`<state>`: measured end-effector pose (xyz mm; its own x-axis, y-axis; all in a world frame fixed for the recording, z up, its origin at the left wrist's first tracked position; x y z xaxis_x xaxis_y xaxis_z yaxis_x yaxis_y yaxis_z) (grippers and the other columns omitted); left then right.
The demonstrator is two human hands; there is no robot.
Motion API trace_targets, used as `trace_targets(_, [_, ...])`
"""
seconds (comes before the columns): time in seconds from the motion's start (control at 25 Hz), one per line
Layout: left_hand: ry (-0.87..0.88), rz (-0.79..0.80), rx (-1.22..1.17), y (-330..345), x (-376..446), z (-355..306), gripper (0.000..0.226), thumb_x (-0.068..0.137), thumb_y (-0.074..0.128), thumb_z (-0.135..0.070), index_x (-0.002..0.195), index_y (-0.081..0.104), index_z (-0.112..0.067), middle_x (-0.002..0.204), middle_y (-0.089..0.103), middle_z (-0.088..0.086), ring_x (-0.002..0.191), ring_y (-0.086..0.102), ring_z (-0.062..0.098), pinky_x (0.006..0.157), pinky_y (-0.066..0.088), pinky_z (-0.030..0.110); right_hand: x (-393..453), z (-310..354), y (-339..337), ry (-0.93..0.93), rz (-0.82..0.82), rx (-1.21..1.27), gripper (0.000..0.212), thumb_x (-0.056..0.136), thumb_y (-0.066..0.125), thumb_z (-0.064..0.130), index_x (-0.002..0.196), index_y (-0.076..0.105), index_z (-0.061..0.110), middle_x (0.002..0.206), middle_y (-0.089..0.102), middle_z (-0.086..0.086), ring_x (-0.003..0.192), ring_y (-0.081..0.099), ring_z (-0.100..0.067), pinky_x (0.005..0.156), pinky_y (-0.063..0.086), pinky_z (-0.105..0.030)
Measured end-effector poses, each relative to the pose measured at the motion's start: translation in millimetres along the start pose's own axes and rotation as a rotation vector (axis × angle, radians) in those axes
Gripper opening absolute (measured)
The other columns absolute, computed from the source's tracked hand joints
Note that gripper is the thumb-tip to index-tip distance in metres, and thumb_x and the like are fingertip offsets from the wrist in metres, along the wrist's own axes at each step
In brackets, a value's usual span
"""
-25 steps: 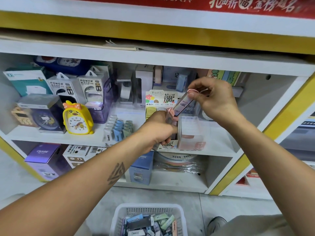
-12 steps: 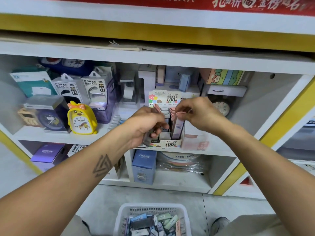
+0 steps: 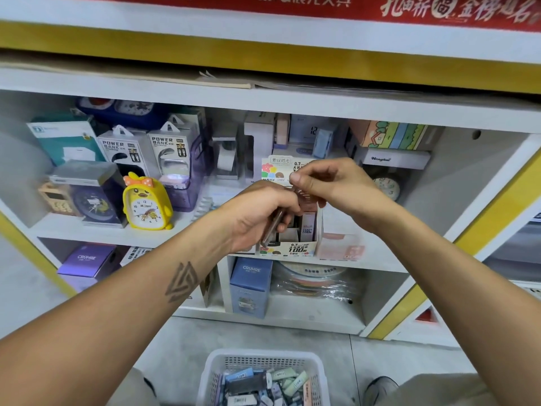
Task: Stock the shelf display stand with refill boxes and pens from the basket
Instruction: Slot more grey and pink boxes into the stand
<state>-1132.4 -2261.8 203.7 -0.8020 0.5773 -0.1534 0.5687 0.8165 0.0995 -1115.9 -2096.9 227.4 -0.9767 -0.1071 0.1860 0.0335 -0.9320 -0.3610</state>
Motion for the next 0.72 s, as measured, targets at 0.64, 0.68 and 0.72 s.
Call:
trace_targets(0.64, [0.332, -0.173, 1.422, -23, -1, 25, 0.037, 0.092, 0.048, -0.011, 0.127, 0.057, -0.003, 0.141, 0.048, 0.008, 0.13, 0.045, 0.025, 0.103, 0.043, 0.041, -8, -35, -21, -0.135, 0.028, -0.902, 0.01, 0.094, 0.066, 0.026, 0.102, 0.071, 0.027, 0.099, 0.073, 0.006, 0.086, 0.063, -0.018, 0.08, 0.055, -0.039])
trace_targets(0.68, [0.339, -0.169, 1.428, -24, -1, 26, 0.039, 0.091, 0.048, -0.01, 0.128, 0.056, -0.003, 0.142, 0.048, 0.008, 0.131, 0.044, 0.025, 0.103, 0.043, 0.041, -8, -36, -21, -0.133, 0.024, -0.931, 0.012, 0.094, 0.064, 0.024, 0.104, 0.071, 0.026, 0.102, 0.073, 0.005, 0.088, 0.063, -0.019, 0.08, 0.054, -0.04])
trace_targets(0.72, [0.347, -0.164, 1.431, -25, -2, 27, 0.043, 0.09, 0.048, -0.009, 0.132, 0.054, -0.004, 0.146, 0.045, 0.007, 0.136, 0.041, 0.024, 0.107, 0.041, 0.039, -8, -35, -21, -0.136, 0.014, -0.942, 0.015, 0.094, 0.063, 0.023, 0.105, 0.072, 0.026, 0.105, 0.074, 0.005, 0.09, 0.064, -0.02, 0.081, 0.054, -0.04])
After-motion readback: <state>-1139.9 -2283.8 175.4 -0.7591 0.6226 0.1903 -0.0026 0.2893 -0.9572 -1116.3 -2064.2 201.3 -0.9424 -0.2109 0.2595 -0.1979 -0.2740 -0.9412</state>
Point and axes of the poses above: each hand's wrist, its own x-axis towards the middle knuckle, its own y-axis out of the palm, z = x × y, the point moved 1 cm from there along x, towards the middle knuckle
